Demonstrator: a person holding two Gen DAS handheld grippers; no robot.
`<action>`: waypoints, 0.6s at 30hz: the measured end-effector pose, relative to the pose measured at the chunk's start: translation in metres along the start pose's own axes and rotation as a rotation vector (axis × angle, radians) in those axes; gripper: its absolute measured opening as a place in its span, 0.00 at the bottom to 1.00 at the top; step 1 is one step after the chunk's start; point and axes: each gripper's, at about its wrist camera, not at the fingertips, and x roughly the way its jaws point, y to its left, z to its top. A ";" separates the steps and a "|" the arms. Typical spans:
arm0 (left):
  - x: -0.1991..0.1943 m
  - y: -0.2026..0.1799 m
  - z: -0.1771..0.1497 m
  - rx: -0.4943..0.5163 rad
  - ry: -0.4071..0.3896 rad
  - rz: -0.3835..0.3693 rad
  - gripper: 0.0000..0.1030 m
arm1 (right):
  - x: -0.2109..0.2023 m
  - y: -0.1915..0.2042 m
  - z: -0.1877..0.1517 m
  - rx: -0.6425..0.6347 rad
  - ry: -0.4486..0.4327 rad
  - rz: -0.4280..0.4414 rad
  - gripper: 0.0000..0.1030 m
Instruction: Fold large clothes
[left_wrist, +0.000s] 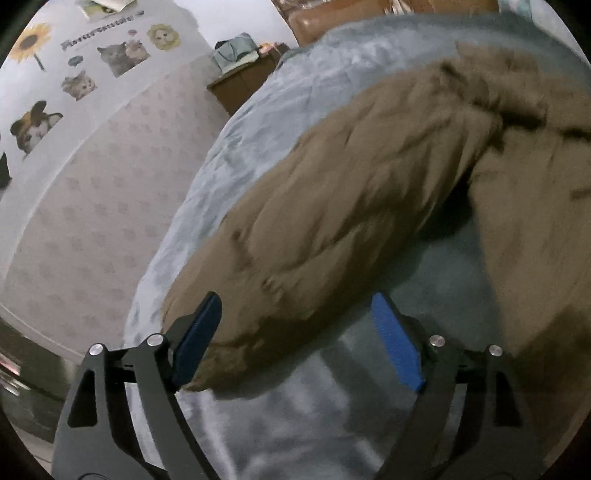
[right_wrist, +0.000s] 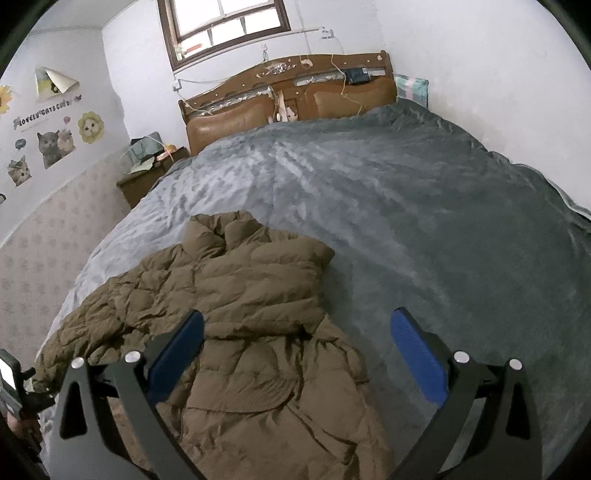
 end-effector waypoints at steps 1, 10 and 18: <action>0.006 0.003 -0.005 -0.001 0.019 0.016 0.88 | 0.000 0.001 -0.001 0.001 0.001 0.001 0.98; 0.045 0.030 -0.010 -0.048 0.098 0.085 0.36 | -0.001 -0.006 0.000 0.033 -0.002 -0.008 0.98; -0.006 0.069 0.071 -0.241 -0.075 0.085 0.06 | -0.004 -0.022 0.006 0.084 -0.009 -0.010 0.98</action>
